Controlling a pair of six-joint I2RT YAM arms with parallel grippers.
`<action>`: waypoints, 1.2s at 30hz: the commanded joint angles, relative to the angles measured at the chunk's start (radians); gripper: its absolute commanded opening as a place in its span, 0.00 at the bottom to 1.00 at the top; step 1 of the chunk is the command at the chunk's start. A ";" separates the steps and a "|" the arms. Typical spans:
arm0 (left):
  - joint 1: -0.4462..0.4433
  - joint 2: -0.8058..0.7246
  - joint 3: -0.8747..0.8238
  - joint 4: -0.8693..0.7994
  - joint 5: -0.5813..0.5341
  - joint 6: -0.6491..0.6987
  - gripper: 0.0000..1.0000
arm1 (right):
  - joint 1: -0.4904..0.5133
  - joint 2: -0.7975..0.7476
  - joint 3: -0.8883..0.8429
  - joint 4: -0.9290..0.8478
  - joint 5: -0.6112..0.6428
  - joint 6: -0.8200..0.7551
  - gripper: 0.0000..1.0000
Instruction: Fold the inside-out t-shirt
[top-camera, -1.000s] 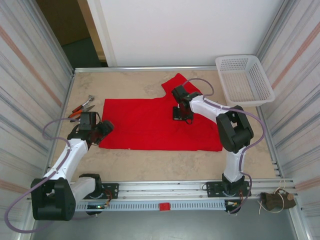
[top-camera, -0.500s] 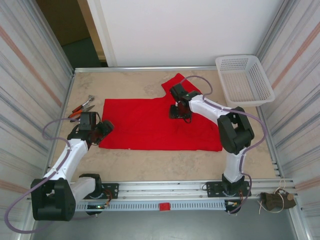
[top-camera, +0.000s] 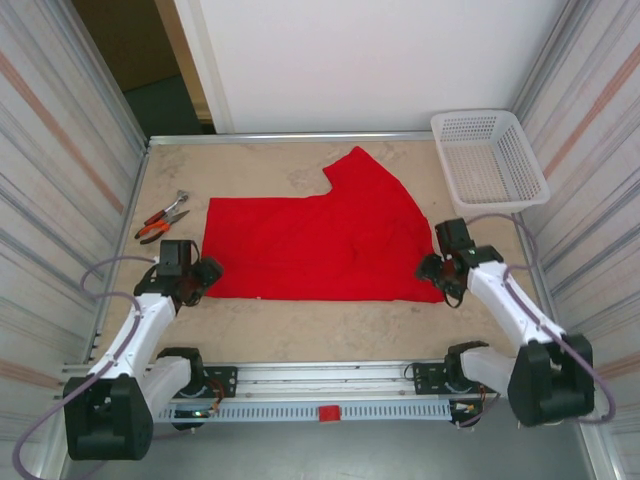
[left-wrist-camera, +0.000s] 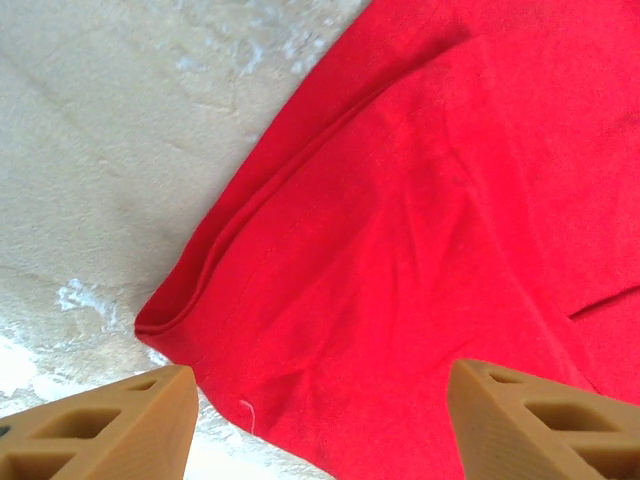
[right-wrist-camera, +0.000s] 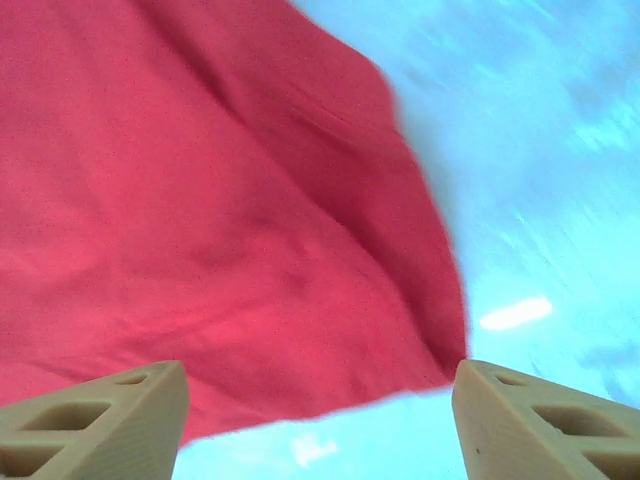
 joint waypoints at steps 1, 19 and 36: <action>0.014 0.024 -0.029 -0.004 0.002 -0.049 0.67 | -0.019 -0.079 -0.014 -0.062 -0.018 0.113 0.70; 0.022 0.119 -0.093 0.107 -0.024 -0.099 0.53 | -0.090 0.007 -0.135 0.116 -0.080 0.236 0.57; 0.047 0.093 -0.122 0.109 -0.021 -0.129 0.00 | -0.263 -0.206 -0.210 0.031 -0.071 0.285 0.00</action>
